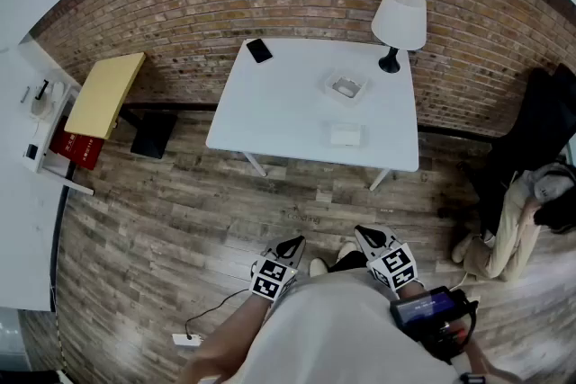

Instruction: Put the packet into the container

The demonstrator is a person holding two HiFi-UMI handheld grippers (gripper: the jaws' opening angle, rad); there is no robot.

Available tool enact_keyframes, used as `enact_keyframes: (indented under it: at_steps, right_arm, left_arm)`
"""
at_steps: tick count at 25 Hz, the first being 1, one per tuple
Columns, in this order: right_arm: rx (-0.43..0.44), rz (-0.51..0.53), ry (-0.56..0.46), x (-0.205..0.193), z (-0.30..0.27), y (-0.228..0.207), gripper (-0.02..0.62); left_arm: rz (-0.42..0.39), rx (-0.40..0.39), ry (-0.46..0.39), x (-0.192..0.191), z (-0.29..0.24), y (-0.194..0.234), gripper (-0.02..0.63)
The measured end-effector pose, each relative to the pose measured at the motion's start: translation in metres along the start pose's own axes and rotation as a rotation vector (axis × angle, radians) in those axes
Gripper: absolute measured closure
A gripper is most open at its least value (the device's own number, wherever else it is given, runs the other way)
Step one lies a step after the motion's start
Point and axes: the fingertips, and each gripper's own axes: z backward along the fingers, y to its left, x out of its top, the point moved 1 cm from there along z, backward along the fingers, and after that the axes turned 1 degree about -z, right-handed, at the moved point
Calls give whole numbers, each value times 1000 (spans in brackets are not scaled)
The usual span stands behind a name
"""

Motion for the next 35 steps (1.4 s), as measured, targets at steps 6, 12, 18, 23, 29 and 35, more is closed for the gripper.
enact_keyframes:
  at_steps: [6, 12, 18, 23, 29, 35]
  right_arm:
    - [-23, 36, -11, 6, -5, -4, 588]
    - [-21, 40, 0, 9, -8, -8, 588]
    - [-24, 21, 2, 7, -9, -7, 588]
    - [-29, 5, 0, 9, -4, -9, 588]
    - [-54, -3, -5, 8, -3, -14, 588]
    - [-78, -12, 0, 2, 3, -19, 588]
  left_arm:
    - [-1, 13, -1, 0, 0, 4, 597]
    - [4, 20, -6, 0, 0, 7, 597]
    - [4, 17, -6, -2, 0, 5, 597]
    - [-1, 15, -5, 2, 1, 1, 597]
    - [-10, 6, -11, 4, 2, 2, 597]
    - [-25, -6, -11, 5, -4, -2, 597]
